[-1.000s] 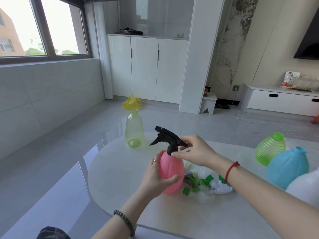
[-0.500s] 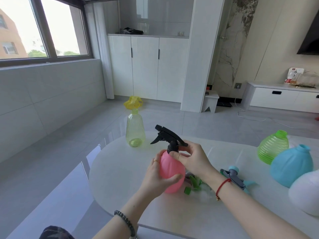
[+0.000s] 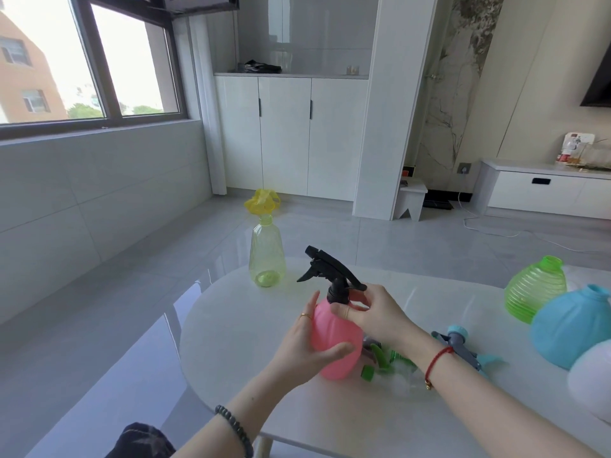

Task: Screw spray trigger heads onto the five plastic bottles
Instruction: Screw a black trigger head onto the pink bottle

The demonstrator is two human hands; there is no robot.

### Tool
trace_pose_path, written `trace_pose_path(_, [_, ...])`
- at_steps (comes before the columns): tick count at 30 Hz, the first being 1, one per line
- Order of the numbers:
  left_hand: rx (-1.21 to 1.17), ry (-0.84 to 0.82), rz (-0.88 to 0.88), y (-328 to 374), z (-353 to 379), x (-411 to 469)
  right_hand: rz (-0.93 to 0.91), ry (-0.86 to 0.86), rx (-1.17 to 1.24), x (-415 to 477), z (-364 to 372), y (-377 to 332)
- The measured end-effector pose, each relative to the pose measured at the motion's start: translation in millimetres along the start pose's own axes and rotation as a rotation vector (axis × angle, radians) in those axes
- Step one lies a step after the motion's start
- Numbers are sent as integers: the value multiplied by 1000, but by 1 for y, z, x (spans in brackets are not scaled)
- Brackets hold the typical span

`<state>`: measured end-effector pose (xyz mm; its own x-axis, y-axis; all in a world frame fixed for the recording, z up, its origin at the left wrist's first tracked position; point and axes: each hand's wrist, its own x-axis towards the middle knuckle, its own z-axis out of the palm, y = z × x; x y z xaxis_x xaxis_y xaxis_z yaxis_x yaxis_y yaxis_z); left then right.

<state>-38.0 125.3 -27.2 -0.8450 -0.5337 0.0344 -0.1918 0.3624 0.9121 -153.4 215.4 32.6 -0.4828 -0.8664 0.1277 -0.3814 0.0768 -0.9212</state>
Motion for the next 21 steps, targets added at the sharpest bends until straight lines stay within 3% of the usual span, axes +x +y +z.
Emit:
trace_pose_path(2, [-10, -76, 2, -1, -11, -2, -23, 15, -1, 1, -2, -3])
trace_pose_path(4, [-9, -49, 33, 1, -26, -1, -50, 78, 14, 7, -6, -11])
trace_pose_path(9, [-33, 359, 83, 4, -81, 44, -79, 226, 25, 48, -22, -29])
trace_pose_path(12, [12, 486, 20, 0, -112, 81, -75, 301, -9, 78, -24, -29])
trace_pose_path(21, [140, 442, -152, -29, -126, 146, -28, 374, -86, 158, -3, -10])
